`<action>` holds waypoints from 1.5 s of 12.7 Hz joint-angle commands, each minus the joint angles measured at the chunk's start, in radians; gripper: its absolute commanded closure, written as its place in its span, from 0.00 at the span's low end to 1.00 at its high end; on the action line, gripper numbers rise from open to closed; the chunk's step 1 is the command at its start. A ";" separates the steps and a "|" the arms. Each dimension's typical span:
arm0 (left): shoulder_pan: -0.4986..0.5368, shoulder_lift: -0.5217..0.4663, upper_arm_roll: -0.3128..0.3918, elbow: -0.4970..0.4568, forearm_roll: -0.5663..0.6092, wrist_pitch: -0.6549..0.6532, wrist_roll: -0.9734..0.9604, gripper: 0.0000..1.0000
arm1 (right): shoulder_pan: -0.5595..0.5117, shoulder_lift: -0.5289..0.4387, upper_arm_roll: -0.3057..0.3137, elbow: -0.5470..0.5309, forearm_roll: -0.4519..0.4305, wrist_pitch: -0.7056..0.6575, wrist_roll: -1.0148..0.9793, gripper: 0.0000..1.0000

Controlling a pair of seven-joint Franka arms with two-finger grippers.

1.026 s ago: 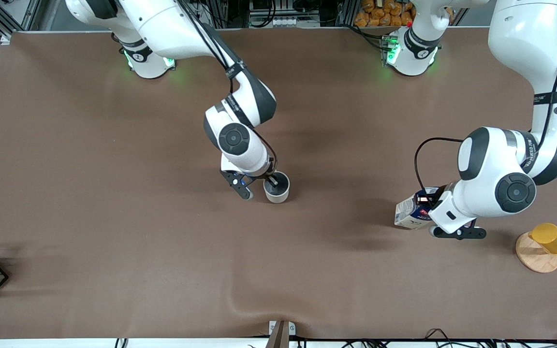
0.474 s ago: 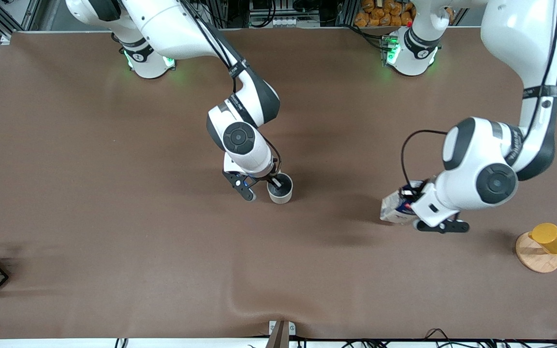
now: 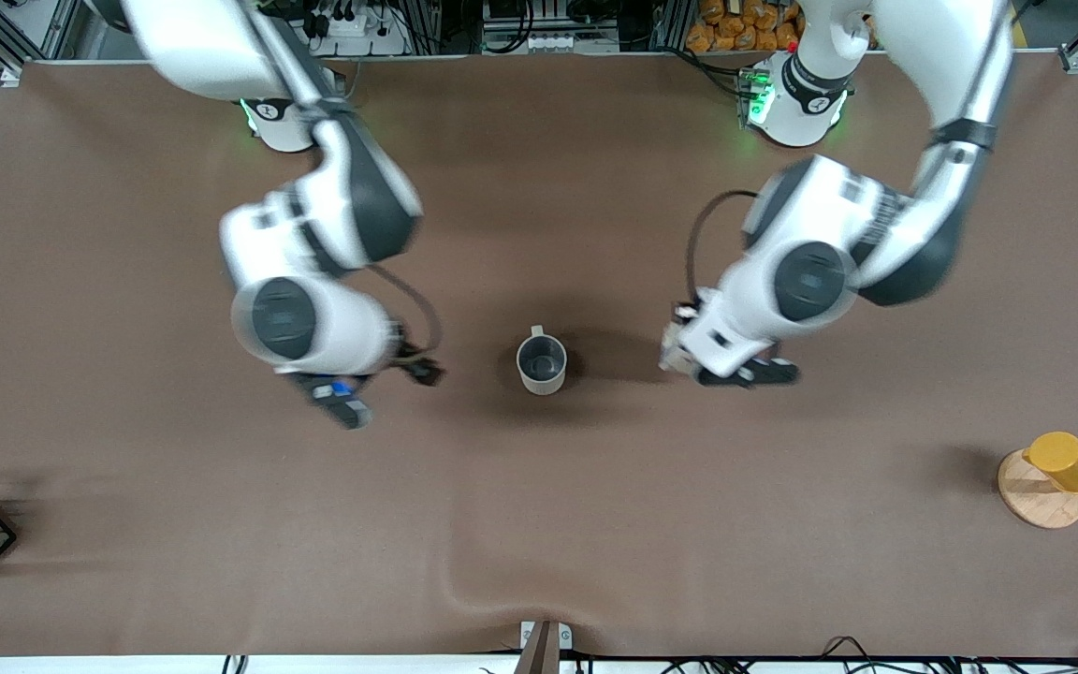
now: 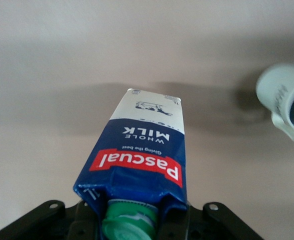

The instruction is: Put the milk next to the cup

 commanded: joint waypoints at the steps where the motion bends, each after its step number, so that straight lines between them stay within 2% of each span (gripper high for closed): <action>1: -0.091 -0.016 -0.027 -0.012 0.020 -0.040 -0.144 1.00 | -0.138 -0.053 0.015 -0.043 -0.021 -0.057 -0.300 0.00; 4: -0.200 0.026 -0.027 0.032 -0.022 -0.037 -0.316 1.00 | -0.321 -0.058 0.015 -0.060 -0.013 -0.077 -0.637 0.00; 7: -0.280 0.126 -0.027 0.147 -0.034 -0.033 -0.488 1.00 | -0.453 -0.052 0.014 -0.063 -0.030 -0.055 -0.898 0.00; 10: -0.335 0.157 -0.027 0.161 -0.045 0.028 -0.554 1.00 | -0.493 -0.088 0.014 -0.071 -0.120 -0.044 -1.045 0.00; 11: -0.342 0.168 -0.027 0.163 -0.045 0.065 -0.563 1.00 | -0.487 -0.142 0.012 -0.121 -0.130 -0.042 -1.045 0.00; 15: -0.357 0.214 -0.016 0.163 -0.039 0.165 -0.559 1.00 | -0.489 -0.442 0.014 -0.431 -0.160 0.085 -1.048 0.00; 16: -0.355 0.214 -0.012 0.161 -0.037 0.173 -0.557 1.00 | -0.490 -0.496 0.014 -0.473 -0.161 0.100 -1.048 0.00; 19: -0.355 0.214 0.007 0.161 -0.030 0.173 -0.546 1.00 | -0.495 -0.561 0.014 -0.482 -0.168 0.116 -1.051 0.00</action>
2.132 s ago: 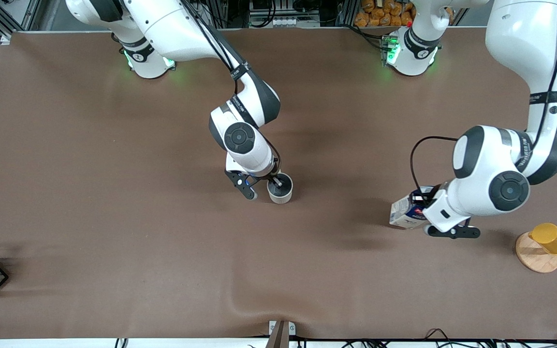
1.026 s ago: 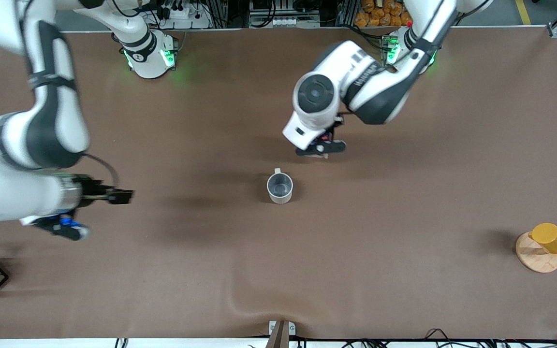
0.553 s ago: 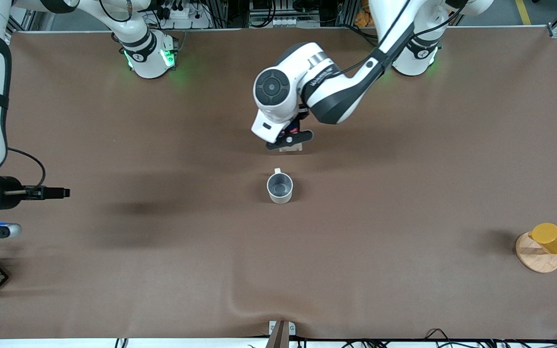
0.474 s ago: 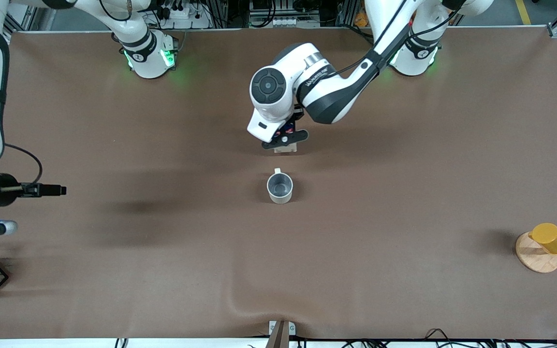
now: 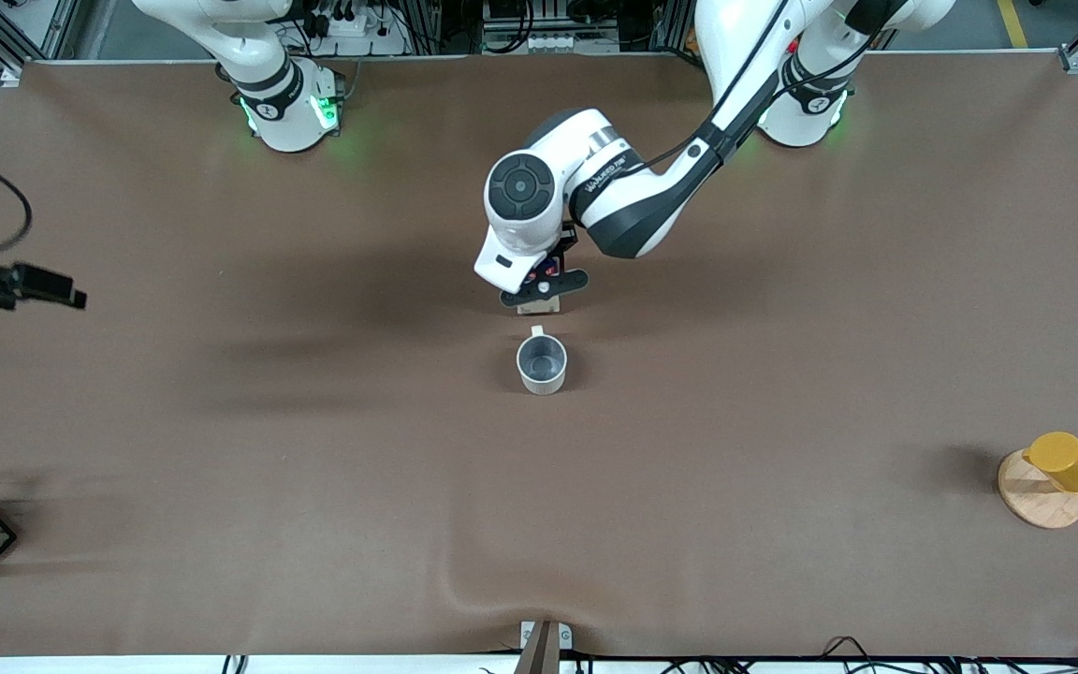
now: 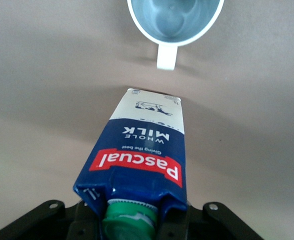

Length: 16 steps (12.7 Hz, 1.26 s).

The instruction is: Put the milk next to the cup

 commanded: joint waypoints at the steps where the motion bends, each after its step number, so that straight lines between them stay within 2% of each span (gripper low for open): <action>1: -0.010 0.008 0.017 0.028 0.004 -0.005 0.011 1.00 | -0.014 -0.084 0.010 -0.074 -0.027 0.064 -0.035 0.00; 3: -0.010 0.008 0.017 0.027 0.027 -0.003 0.043 1.00 | -0.026 -0.093 0.010 -0.073 -0.032 0.067 -0.052 0.00; 5: -0.008 0.014 0.017 0.027 0.028 -0.005 0.091 1.00 | -0.006 -0.088 0.021 -0.051 -0.114 0.082 -0.040 0.00; 6: -0.006 0.016 0.019 0.027 0.028 -0.005 0.099 1.00 | 0.014 -0.085 0.018 -0.029 -0.128 0.081 -0.039 0.00; 11: -0.008 0.022 0.053 0.027 0.033 0.010 0.102 1.00 | 0.023 -0.081 0.018 0.039 -0.118 0.072 -0.037 0.00; 16: -0.008 0.029 0.053 0.028 0.033 0.044 0.100 1.00 | 0.022 -0.084 0.018 0.039 -0.104 0.050 -0.048 0.00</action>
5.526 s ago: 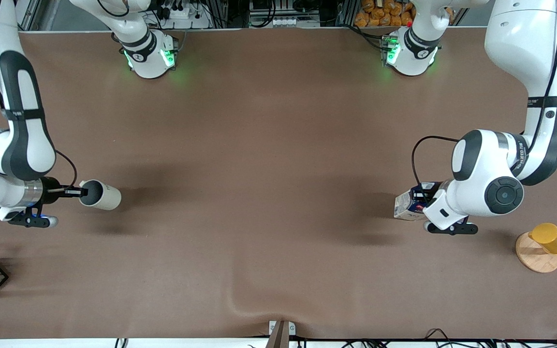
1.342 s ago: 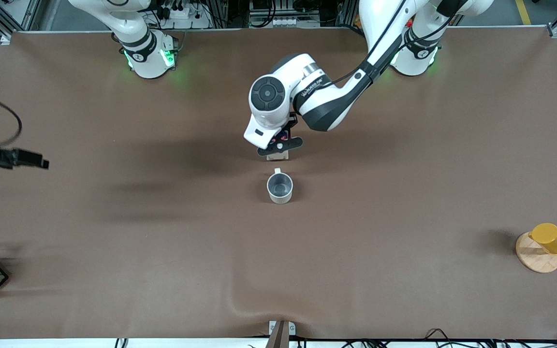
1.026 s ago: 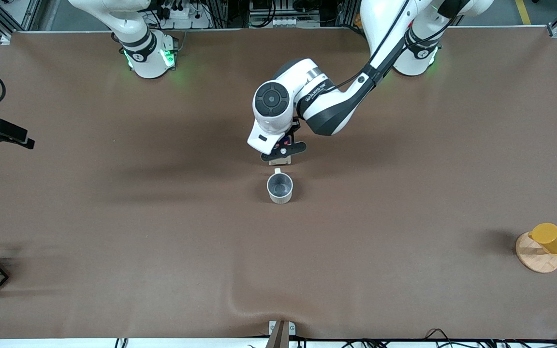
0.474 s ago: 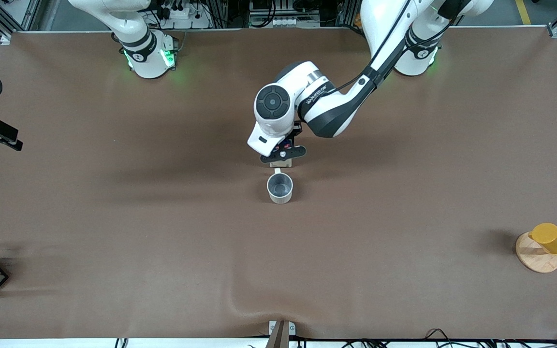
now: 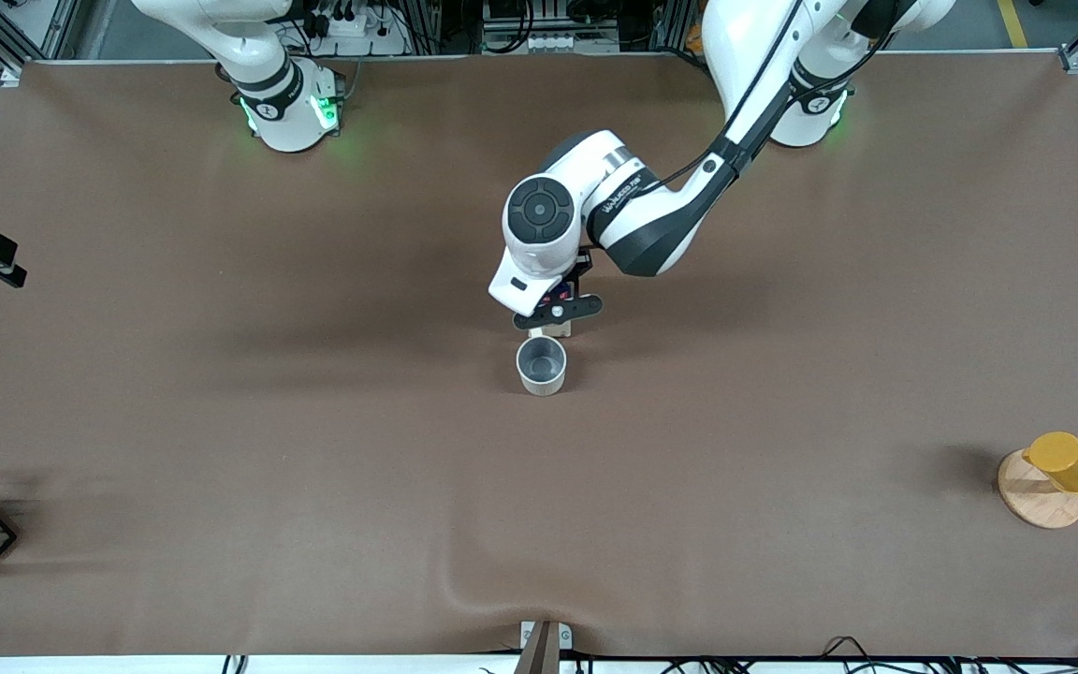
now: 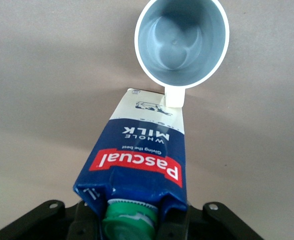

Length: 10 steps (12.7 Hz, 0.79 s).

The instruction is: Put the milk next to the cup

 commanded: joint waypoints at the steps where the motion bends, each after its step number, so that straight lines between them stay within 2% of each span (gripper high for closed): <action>1: -0.008 0.018 0.002 0.022 0.020 0.018 0.009 1.00 | 0.005 -0.014 0.000 0.000 -0.005 -0.016 -0.009 0.00; 4: -0.008 0.026 0.003 0.022 0.020 0.019 0.009 1.00 | 0.004 -0.014 0.000 0.000 -0.004 -0.016 -0.003 0.00; 5: -0.007 0.024 0.002 0.024 0.020 0.019 -0.006 0.82 | 0.004 -0.014 0.000 -0.001 -0.004 -0.016 -0.003 0.00; 6: -0.004 0.024 0.003 0.022 0.023 0.022 0.004 0.01 | 0.004 -0.015 0.000 -0.003 -0.004 -0.017 -0.003 0.00; 10: -0.018 -0.016 -0.001 0.022 0.044 0.010 -0.014 0.00 | 0.007 -0.014 0.000 -0.006 -0.004 -0.019 -0.001 0.00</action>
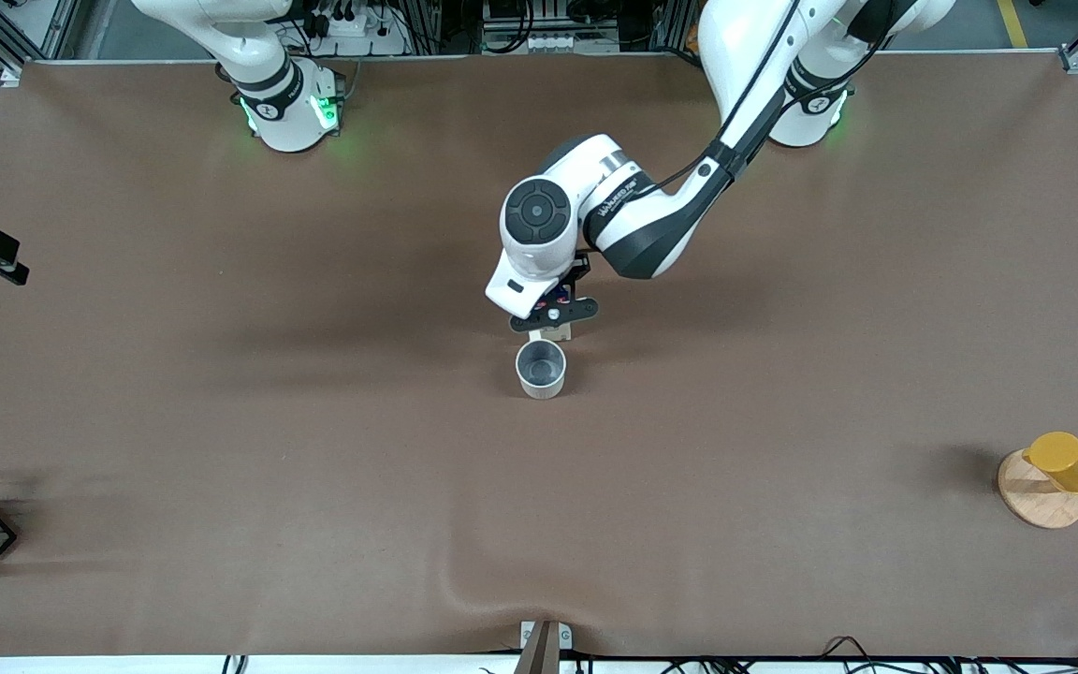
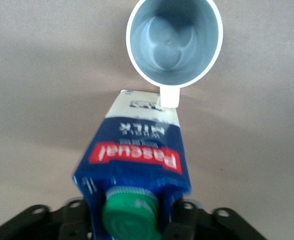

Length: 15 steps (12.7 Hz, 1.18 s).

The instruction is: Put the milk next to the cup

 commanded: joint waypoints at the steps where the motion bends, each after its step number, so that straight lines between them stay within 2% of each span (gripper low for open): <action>1: -0.009 -0.051 -0.004 0.010 0.027 -0.014 -0.017 0.00 | 0.005 -0.014 -0.001 -0.006 -0.004 -0.014 -0.001 0.00; 5: 0.005 -0.158 -0.009 0.010 0.017 -0.143 -0.020 0.00 | 0.003 -0.012 -0.001 -0.009 -0.004 -0.015 -0.003 0.00; 8: 0.031 -0.275 0.016 0.010 0.029 -0.210 -0.017 0.00 | 0.003 -0.012 -0.001 -0.012 -0.004 -0.015 -0.003 0.00; 10: 0.104 -0.338 0.046 0.010 0.033 -0.255 0.007 0.00 | 0.003 -0.012 -0.002 -0.012 -0.004 -0.015 -0.003 0.00; 15: 0.328 -0.422 0.036 -0.005 0.033 -0.267 0.243 0.00 | 0.003 -0.012 -0.001 -0.013 -0.004 -0.017 -0.003 0.00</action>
